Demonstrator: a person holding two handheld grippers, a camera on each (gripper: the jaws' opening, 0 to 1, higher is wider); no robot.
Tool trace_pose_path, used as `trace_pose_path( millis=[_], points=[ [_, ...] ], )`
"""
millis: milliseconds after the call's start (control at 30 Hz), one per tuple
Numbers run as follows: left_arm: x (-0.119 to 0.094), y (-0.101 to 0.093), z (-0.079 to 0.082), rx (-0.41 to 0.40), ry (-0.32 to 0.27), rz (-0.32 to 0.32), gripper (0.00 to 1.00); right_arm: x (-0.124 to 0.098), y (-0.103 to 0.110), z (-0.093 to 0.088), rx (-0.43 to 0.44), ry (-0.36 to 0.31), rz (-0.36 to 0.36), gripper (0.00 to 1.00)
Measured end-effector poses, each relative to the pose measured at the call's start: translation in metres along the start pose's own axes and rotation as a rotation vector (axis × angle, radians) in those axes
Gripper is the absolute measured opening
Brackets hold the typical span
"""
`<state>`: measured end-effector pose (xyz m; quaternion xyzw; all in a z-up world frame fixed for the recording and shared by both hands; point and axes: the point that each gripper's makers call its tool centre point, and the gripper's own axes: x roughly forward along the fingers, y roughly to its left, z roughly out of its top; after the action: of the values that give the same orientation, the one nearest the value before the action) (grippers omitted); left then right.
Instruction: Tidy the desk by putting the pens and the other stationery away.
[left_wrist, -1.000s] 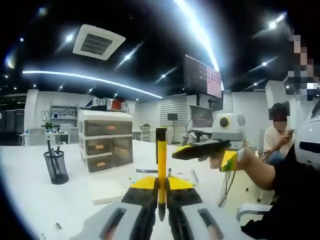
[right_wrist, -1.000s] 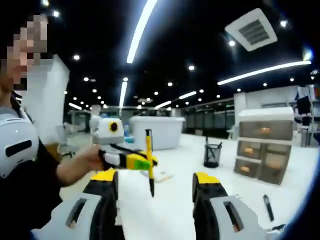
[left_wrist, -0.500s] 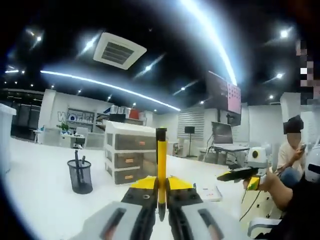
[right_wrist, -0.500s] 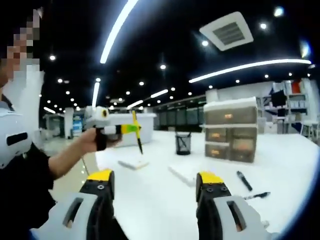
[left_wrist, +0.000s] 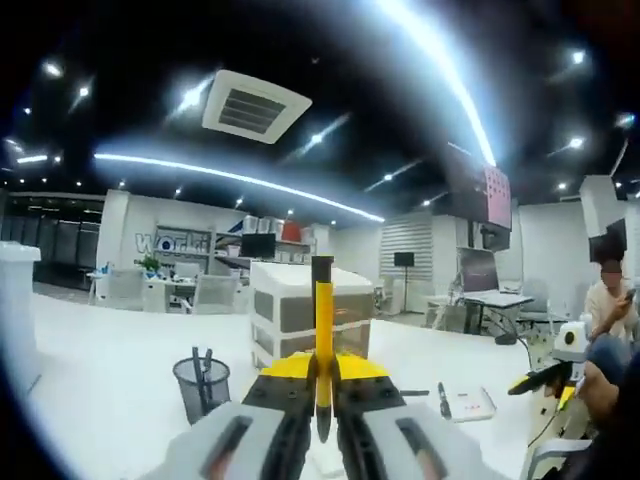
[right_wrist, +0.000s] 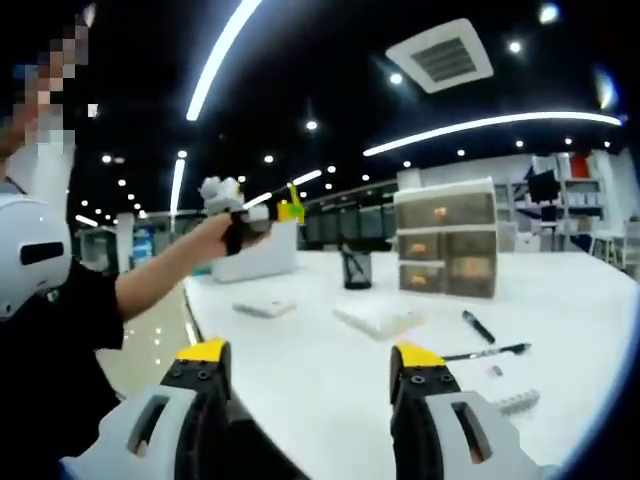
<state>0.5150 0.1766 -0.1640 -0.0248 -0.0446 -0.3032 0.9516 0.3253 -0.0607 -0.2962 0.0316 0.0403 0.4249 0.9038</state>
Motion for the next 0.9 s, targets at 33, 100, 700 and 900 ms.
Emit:
trace_pose_path(
  millis=[33,100,700,900],
  points=[
    [0.003,0.001,0.002,0.006,-0.001,0.001,0.07,-0.001,-0.001,0.0,0.002,-0.001,-0.005,0.61],
    [0.013,0.005,0.008,0.031,-0.003,0.008,0.07,-0.003,-0.001,0.0,0.01,-0.005,-0.011,0.6],
    [0.062,0.053,0.03,0.14,-0.005,0.104,0.07,-0.015,-0.004,-0.001,0.033,-0.013,-0.039,0.58],
    [0.079,0.062,0.025,0.127,0.01,0.12,0.07,-0.017,-0.005,-0.003,0.043,-0.014,-0.043,0.57]
  ],
)
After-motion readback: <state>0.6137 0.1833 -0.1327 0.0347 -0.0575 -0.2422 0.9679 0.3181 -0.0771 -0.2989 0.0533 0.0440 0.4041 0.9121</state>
